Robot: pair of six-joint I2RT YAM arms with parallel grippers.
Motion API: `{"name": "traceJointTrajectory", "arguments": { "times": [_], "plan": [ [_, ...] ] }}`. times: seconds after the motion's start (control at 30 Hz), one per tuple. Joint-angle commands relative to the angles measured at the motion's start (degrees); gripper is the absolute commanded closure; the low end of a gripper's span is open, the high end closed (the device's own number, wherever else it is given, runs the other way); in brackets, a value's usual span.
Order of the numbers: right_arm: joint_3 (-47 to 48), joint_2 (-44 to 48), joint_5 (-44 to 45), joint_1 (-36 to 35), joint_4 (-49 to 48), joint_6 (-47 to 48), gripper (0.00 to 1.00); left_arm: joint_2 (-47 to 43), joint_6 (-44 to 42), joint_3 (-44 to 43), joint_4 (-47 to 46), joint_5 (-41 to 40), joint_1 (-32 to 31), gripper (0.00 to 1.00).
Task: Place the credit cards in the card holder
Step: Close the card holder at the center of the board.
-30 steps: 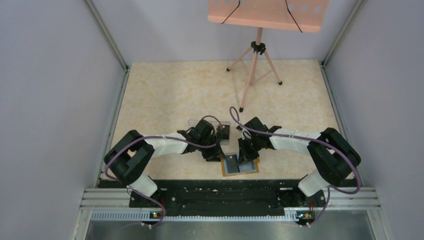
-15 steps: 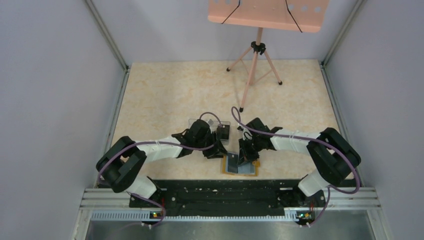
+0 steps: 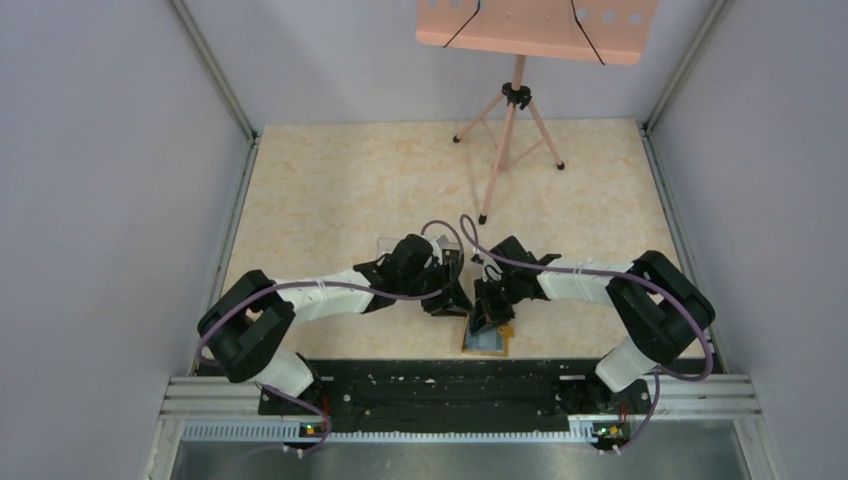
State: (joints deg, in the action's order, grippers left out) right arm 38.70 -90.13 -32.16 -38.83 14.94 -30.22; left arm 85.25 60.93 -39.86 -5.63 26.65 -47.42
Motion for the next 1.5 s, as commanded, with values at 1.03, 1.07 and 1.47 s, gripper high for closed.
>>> {"name": "traceJointTrajectory", "arguments": {
  "times": [1.03, 1.07, 1.47],
  "plan": [
    [9.9, 1.2, 19.2, -0.8, 19.9, 7.4, 0.95, 9.6, -13.1, -30.1, 64.7, -24.9, -4.9, 1.0],
    [10.0, 0.8, 19.8, -0.7, 20.3, 7.6, 0.95, 10.3, -13.9, -31.3, 66.4, -25.8, -4.9, 1.0],
    [14.0, 2.1, 15.1, -0.7, 20.5, 7.0, 0.94, 16.8, -19.8, -40.9, 73.4, -27.5, -5.0, 1.0]
  ]
}}
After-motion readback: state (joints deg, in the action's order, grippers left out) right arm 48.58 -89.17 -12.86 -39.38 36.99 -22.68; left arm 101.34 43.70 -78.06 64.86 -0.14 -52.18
